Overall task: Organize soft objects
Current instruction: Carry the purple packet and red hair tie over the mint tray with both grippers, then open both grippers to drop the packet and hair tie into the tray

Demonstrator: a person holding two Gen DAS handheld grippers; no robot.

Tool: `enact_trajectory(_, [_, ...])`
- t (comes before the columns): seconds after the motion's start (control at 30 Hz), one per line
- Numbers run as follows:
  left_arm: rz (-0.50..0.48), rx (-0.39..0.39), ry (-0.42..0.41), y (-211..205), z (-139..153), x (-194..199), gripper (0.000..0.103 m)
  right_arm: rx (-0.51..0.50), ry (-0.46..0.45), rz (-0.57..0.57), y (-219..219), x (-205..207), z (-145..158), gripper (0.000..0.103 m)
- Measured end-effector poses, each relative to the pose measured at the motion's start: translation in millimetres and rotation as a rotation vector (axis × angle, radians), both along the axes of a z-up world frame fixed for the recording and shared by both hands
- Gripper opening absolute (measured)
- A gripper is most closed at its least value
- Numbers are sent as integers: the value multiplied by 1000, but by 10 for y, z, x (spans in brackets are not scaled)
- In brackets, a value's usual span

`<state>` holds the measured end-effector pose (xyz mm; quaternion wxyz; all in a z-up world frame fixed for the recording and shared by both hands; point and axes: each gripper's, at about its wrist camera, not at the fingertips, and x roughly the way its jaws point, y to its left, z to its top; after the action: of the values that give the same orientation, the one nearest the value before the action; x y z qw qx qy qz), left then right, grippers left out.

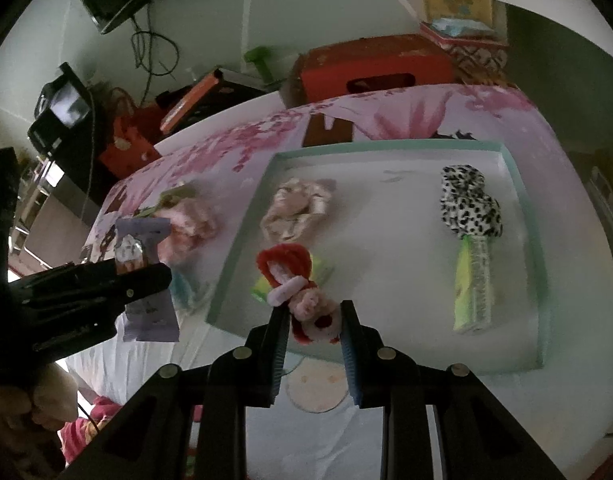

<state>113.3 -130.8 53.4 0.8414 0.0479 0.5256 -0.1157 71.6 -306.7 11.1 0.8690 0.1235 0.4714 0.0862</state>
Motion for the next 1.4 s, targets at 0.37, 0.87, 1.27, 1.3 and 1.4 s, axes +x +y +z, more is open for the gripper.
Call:
enact_trajectory(0.37, [-68, 3, 13, -501, -154, 415, 50, -16, 10, -31, -256, 340, -127, 27])
enact_trajectory(0.87, [-114, -34, 31, -872, -372, 995, 51, -49, 25, -62, -412, 759, -227, 27])
enact_trajectory(1.27, [-88, -92, 65, -905, -472, 1207, 57, -77, 53, -75, -445, 804, -251, 28])
enact_trajectory(1.3, [-85, -94, 71, -896, -480, 1208, 64, -80, 54, -77, -446, 801, -246, 28])
enact_trajectory(1.4, [-69, -100, 80, -851, -476, 1207, 64, -75, 55, -80, -443, 779, -221, 28])
